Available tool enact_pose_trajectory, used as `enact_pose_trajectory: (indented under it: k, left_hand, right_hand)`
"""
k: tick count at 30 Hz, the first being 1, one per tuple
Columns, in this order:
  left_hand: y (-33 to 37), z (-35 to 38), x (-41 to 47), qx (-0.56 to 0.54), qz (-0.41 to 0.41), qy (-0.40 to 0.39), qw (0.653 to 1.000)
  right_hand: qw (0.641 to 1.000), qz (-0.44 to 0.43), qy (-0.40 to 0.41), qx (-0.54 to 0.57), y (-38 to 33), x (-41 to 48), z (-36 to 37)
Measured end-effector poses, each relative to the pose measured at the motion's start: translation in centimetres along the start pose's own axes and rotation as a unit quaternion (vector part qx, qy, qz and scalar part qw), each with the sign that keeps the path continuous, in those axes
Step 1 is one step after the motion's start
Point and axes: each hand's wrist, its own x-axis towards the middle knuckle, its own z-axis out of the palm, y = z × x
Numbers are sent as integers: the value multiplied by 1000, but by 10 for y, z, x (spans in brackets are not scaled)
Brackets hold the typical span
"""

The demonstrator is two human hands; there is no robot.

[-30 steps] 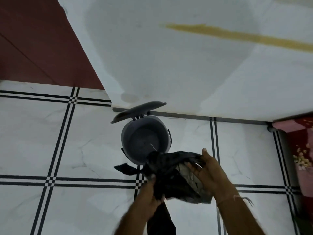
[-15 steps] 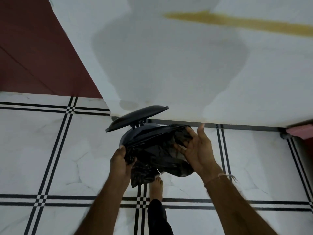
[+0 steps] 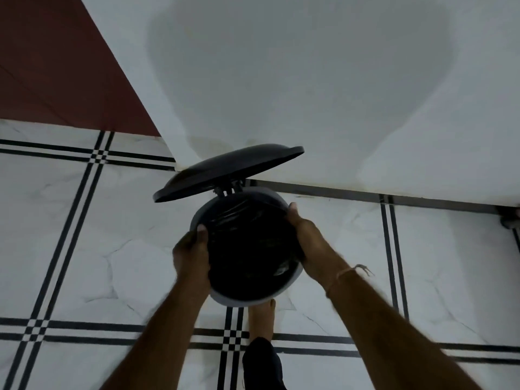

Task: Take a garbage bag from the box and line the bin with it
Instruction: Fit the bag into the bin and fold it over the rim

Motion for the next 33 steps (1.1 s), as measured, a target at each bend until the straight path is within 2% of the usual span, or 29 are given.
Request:
enact_pose_trajectory:
  k: [3, 8, 15, 20, 33]
  left_hand:
    - [-7, -24, 11, -27, 1, 18, 999]
    - [-5, -34, 24, -44, 5, 16, 999]
    - [-12, -45, 59, -131, -26, -68, 989]
    - [-12, -47, 74, -100, 29, -116, 988]
    - [-10, -31, 110, -30, 108, -145, 983]
  right_hand:
    - [995, -55, 82, 18, 12, 13, -6]
    - [993, -71, 84, 32, 13, 31, -20]
    - [994, -110, 6, -6, 1, 57, -46]
    - [994, -102, -12, -33, -5, 69, -50]
    - [985, -144, -55, -77, -12, 111, -39]
